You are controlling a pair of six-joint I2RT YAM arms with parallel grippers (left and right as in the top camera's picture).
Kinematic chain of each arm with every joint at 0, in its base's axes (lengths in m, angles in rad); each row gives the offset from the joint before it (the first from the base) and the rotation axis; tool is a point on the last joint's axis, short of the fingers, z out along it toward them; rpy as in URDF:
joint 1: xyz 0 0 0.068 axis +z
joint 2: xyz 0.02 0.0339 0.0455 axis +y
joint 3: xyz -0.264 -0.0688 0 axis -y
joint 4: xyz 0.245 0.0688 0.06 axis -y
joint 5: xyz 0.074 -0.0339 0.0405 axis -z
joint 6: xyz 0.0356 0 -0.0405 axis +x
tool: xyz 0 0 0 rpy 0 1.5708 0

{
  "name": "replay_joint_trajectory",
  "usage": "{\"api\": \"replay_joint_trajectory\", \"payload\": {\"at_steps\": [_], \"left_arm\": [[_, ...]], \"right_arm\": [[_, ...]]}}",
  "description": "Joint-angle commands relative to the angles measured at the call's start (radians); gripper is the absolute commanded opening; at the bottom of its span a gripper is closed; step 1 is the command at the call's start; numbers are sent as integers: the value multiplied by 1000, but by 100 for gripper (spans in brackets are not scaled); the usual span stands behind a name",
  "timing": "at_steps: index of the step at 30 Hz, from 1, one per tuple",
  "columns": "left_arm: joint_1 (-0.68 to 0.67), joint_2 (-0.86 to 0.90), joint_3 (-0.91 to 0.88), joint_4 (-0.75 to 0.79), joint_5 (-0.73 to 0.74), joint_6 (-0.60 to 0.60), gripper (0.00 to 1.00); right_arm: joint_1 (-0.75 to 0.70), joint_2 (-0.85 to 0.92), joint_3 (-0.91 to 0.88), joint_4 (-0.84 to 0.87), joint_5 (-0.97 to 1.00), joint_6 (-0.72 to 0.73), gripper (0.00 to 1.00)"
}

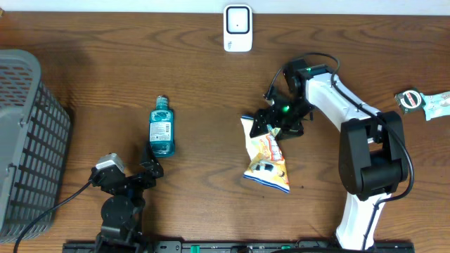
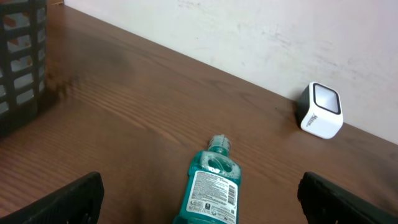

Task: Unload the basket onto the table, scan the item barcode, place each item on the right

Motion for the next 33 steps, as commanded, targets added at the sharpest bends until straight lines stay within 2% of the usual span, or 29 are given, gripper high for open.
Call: {"api": "replay_joint_trajectory", "payload": {"at_steps": [1, 3, 5, 8, 9, 11, 12, 14, 16, 19, 21, 24, 33], "left_arm": [[1, -2, -18, -25, -6, -6, 98], [1, -2, -18, -25, -6, -6, 98], [1, -2, -18, -25, -6, -6, 98], [1, -2, -18, -25, -6, -6, 98], [1, -2, -18, -25, -6, -6, 97], [1, -2, -18, -25, -6, -6, 98], [1, -2, -18, -25, -6, -6, 98], [1, -2, -18, -25, -6, -6, 98], [1, -2, -18, -25, -6, -6, 98], [1, -2, -18, -25, -6, -6, 98], [1, -2, -18, -25, -6, -6, 98], [1, -2, -18, -25, -6, -6, 98], [1, -2, -18, -25, -6, -6, 98]], "right_arm": [[1, 3, 3, 16, 88, -8, 99], [-5, 3, 17, 3, 85, -8, 99], [-13, 2, 47, -32, 85, -8, 91], [-22, -1, 121, -104, 85, -12, 52], [-24, -3, 149, -129, 85, -12, 46], [-23, -8, 197, -169, 85, -12, 47], [-14, -14, 227, -193, 86, -13, 52], [9, -29, 237, -197, 94, -19, 55], [59, -47, 237, -200, 177, -10, 57], [132, -59, 236, -209, 299, 54, 54], [224, -60, 235, -216, 379, 113, 40], [333, -60, 232, -215, 414, 116, 33], [526, -60, 193, -209, 462, 117, 36]]}}
